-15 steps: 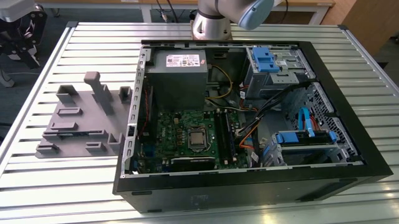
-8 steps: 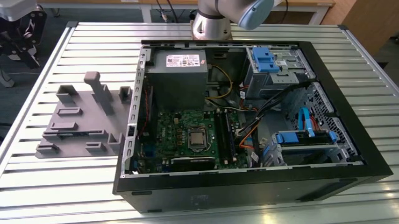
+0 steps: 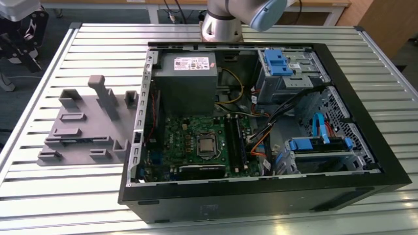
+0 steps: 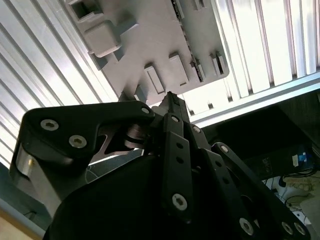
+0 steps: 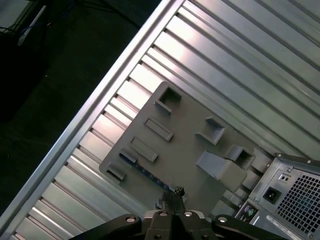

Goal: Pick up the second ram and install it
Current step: 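Pick up the second ram and move it above second insertion slot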

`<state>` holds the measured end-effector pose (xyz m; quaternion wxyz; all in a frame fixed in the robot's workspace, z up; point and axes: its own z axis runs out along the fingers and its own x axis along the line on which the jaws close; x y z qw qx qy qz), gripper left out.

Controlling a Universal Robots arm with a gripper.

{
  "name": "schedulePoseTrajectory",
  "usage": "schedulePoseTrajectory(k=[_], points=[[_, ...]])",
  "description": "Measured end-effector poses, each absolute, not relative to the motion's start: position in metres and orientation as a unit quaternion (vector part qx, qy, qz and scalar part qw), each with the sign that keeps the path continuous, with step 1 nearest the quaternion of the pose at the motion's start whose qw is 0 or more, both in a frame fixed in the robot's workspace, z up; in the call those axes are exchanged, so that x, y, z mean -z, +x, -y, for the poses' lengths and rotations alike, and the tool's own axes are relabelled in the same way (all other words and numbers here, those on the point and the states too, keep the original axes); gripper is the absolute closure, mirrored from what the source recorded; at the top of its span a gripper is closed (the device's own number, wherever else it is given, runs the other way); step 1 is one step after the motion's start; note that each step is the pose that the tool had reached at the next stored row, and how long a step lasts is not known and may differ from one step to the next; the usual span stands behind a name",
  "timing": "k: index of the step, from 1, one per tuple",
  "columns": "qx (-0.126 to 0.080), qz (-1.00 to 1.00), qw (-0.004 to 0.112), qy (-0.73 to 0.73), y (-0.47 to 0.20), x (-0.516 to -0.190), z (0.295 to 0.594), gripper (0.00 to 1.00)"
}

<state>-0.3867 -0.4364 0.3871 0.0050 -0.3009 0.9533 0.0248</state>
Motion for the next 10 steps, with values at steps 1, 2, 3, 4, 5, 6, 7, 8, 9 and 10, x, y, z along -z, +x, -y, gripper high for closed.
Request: schedulePoseTrajectory(k=[1,2,3,4,5,6,7,8,9,10], points=[[-0.025,-0.953,0.005,-0.302,-0.3868,-0.3871,0.4364,0.89],[-0.025,-0.952,0.005,-0.304,-0.3868,-0.3871,0.4364,0.89],[-0.025,-0.952,0.005,-0.305,-0.3867,-0.3871,0.4364,0.89],[-0.025,-0.952,0.005,-0.306,-0.3867,-0.3871,0.4365,0.89],[-0.025,-0.951,0.005,-0.308,-0.3867,-0.3871,0.4365,0.89],[-0.025,-0.951,0.005,-0.309,-0.3867,-0.3871,0.4366,0.89],[-0.025,-0.950,0.005,-0.311,-0.3867,-0.3871,0.4367,0.89],[-0.025,-0.949,0.005,-0.313,-0.3868,-0.3871,0.4367,0.89],[-0.025,-0.949,0.005,-0.315,-0.3867,-0.3871,0.4367,0.89],[-0.025,-0.948,0.005,-0.318,-0.3867,-0.3871,0.4368,0.89]])
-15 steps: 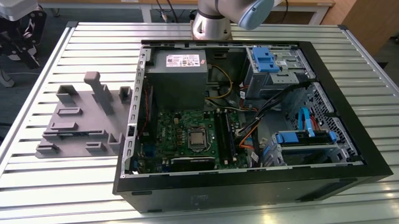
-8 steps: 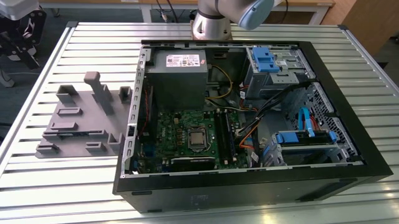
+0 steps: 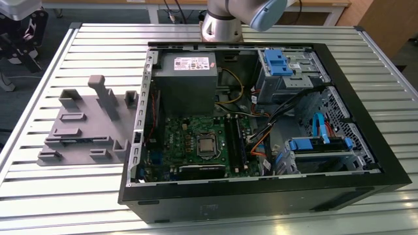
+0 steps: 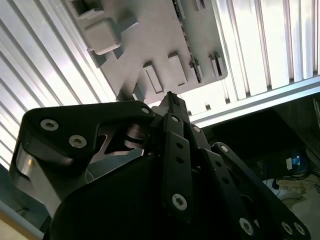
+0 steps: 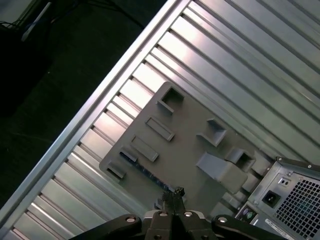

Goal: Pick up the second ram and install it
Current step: 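Pick up the second ram and move it above second insertion slot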

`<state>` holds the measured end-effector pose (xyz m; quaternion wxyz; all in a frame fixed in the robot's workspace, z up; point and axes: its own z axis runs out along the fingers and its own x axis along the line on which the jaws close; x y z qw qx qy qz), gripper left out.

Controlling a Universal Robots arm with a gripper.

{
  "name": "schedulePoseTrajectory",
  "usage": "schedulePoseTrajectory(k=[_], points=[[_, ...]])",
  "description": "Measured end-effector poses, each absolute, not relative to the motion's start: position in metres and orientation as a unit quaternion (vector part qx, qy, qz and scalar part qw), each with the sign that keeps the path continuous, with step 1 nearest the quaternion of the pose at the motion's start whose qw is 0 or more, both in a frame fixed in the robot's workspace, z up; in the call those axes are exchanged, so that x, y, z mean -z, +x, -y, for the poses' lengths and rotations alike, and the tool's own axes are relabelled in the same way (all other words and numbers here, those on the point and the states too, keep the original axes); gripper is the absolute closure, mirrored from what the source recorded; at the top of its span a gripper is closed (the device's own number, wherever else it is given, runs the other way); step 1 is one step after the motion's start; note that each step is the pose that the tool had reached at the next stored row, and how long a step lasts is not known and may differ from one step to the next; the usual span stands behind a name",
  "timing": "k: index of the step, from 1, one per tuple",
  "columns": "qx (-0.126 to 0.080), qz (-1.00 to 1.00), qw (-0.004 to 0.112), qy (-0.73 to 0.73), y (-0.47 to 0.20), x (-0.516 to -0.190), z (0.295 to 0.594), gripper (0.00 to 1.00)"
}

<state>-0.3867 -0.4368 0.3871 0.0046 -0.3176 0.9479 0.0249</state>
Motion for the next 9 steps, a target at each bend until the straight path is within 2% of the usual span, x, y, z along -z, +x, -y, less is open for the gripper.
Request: schedulePoseTrajectory(k=[9], points=[[-0.025,-0.941,0.004,-0.338,-0.3868,-0.3871,0.4370,0.89]])
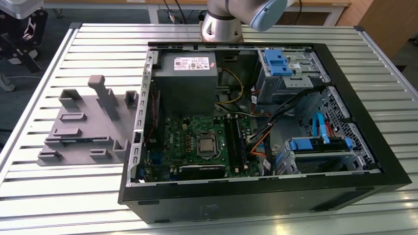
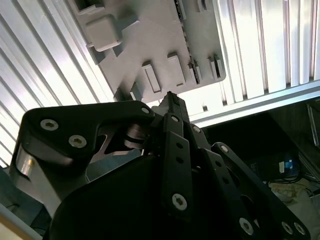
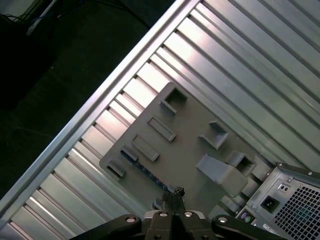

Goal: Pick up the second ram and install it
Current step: 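Pick up the second ram and move it above second insertion slot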

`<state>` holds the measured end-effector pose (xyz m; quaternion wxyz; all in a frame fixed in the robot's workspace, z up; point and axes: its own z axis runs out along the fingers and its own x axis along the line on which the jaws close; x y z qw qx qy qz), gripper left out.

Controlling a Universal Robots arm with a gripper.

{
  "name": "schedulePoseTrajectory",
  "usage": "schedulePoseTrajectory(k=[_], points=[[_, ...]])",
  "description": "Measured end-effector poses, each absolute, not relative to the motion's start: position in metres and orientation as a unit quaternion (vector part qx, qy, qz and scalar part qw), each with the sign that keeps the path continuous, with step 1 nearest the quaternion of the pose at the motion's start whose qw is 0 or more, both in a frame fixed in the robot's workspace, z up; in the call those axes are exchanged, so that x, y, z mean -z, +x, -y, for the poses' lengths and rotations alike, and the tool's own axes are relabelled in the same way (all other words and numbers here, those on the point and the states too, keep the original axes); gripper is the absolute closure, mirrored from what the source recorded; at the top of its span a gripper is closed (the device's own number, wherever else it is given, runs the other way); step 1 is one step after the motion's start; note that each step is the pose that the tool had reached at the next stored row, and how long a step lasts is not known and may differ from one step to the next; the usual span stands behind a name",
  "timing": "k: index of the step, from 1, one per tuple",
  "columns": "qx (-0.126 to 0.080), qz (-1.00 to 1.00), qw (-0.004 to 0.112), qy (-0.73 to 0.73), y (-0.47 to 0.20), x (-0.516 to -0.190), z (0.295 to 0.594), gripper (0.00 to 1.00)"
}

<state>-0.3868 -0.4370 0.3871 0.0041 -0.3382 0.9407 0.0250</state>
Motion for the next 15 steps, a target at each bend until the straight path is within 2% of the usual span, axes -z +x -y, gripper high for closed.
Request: schedulePoseTrajectory(k=[15], points=[[-0.025,-0.929,0.003,-0.370,-0.3868,-0.3871,0.4371,0.89]])
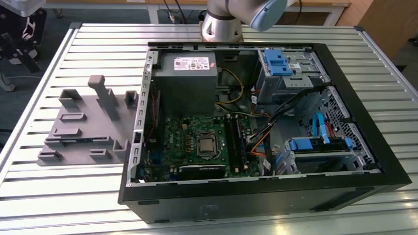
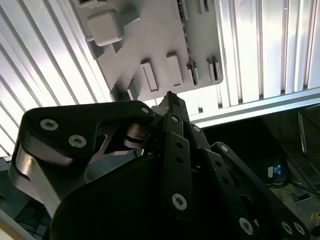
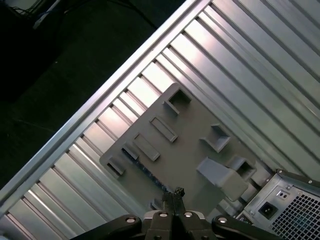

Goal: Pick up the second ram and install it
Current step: 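Pick up the second ram and move it above second insertion slot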

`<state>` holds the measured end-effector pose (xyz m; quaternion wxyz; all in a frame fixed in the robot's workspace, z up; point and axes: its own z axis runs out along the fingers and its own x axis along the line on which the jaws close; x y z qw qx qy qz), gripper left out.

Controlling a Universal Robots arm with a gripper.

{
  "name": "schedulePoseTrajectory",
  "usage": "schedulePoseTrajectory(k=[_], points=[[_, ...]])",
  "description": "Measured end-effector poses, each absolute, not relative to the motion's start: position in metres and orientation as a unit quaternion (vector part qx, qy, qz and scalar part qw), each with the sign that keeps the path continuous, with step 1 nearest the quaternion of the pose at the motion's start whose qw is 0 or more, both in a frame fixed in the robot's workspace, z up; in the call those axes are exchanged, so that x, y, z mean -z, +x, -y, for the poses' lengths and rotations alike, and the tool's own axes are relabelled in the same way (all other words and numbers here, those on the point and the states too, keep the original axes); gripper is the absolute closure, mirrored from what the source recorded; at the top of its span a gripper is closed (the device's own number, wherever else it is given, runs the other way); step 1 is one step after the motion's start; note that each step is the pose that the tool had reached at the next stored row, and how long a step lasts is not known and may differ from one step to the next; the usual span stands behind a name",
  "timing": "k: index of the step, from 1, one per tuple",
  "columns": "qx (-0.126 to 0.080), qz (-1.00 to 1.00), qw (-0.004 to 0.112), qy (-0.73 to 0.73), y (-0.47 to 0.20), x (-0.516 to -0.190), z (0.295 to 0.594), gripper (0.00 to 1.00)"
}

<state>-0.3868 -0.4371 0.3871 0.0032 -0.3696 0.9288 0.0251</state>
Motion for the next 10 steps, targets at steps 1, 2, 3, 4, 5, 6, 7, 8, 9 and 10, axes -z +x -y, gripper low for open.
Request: schedulePoseTrajectory(k=[1,2,3,4,5,6,7,8,9,10], points=[[-0.025,-0.926,0.003,-0.376,-0.3868,-0.3871,0.4371,0.89],[-0.025,-0.924,0.003,-0.382,-0.3868,-0.3871,0.4371,0.89],[-0.025,-0.921,0.003,-0.388,-0.3868,-0.3871,0.4371,0.89],[-0.025,-0.919,0.003,-0.393,-0.3868,-0.3871,0.4371,0.89],[-0.025,-0.916,0.002,-0.399,-0.3868,-0.3871,0.4371,0.89],[-0.025,-0.914,0.002,-0.405,-0.3868,-0.3871,0.4372,0.89],[-0.025,-0.912,0.002,-0.410,-0.3868,-0.3871,0.4372,0.89],[-0.025,-0.910,0.002,-0.415,-0.3868,-0.3871,0.4373,0.89],[-0.025,-0.908,0.002,-0.419,-0.3868,-0.3871,0.4373,0.89],[-0.025,-0.906,0.002,-0.423,-0.3868,-0.3871,0.4374,0.89]])
